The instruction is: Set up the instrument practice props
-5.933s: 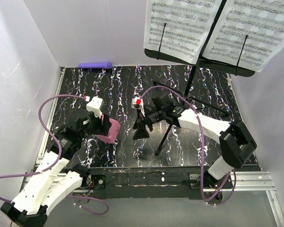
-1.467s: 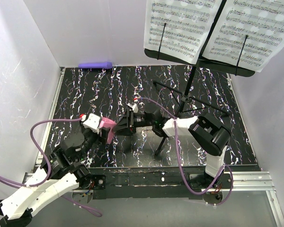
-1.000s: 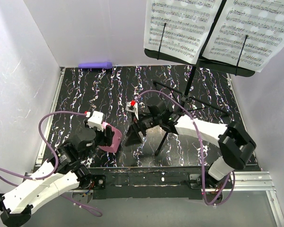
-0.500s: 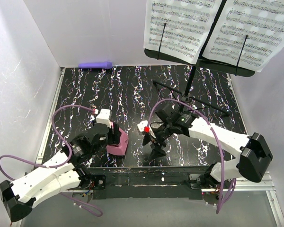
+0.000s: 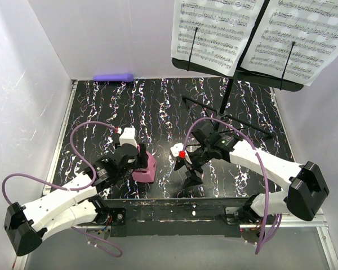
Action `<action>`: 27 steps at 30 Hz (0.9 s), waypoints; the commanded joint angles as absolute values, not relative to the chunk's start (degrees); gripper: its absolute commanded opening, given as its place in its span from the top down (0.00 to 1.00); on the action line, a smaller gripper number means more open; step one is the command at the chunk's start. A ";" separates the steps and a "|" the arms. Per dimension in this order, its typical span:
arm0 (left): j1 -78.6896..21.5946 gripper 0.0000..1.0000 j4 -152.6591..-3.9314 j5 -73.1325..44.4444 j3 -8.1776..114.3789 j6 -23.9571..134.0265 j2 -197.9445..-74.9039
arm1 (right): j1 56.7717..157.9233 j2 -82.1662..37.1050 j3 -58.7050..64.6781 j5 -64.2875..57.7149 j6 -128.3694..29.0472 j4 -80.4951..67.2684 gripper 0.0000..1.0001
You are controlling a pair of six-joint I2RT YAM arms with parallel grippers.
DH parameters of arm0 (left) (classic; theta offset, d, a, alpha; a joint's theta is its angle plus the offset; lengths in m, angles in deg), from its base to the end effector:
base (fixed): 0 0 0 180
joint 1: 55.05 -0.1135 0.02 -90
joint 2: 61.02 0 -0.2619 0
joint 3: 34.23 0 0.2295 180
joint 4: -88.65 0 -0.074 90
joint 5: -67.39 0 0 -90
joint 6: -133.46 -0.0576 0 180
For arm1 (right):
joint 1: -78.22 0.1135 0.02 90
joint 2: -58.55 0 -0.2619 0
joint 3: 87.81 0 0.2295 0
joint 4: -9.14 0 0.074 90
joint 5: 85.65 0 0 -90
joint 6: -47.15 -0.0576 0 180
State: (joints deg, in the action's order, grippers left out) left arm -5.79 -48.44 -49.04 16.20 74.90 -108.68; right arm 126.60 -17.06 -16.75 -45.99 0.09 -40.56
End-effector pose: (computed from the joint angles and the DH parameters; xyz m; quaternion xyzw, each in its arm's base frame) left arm 0.1296 -0.1112 0.2372 0.0415 0.8871 -0.1077 0.4469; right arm 0.1318 0.2151 0.2591 -0.7073 0.5087 0.4175 0.2583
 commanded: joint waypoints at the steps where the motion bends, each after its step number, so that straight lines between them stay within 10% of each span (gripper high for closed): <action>1: -5.65 1.00 -52.81 -51.78 17.67 78.26 -110.41 | 126.21 -15.72 -17.36 -47.76 1.71 -39.51 0.11; 14: -5.65 0.99 -53.08 -51.87 18.63 79.49 -113.93 | 125.33 -15.19 -18.59 -48.03 2.68 -39.06 0.10; 27: -5.65 0.61 -49.91 -51.35 21.62 80.46 -114.98 | 125.24 -14.93 -18.86 -48.29 3.12 -39.06 0.09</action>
State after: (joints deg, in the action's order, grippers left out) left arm -5.79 -50.80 -51.75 18.80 79.05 -115.52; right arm 125.46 -16.47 -18.19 -46.82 2.15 -40.13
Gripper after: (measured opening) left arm 0.615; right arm 0.905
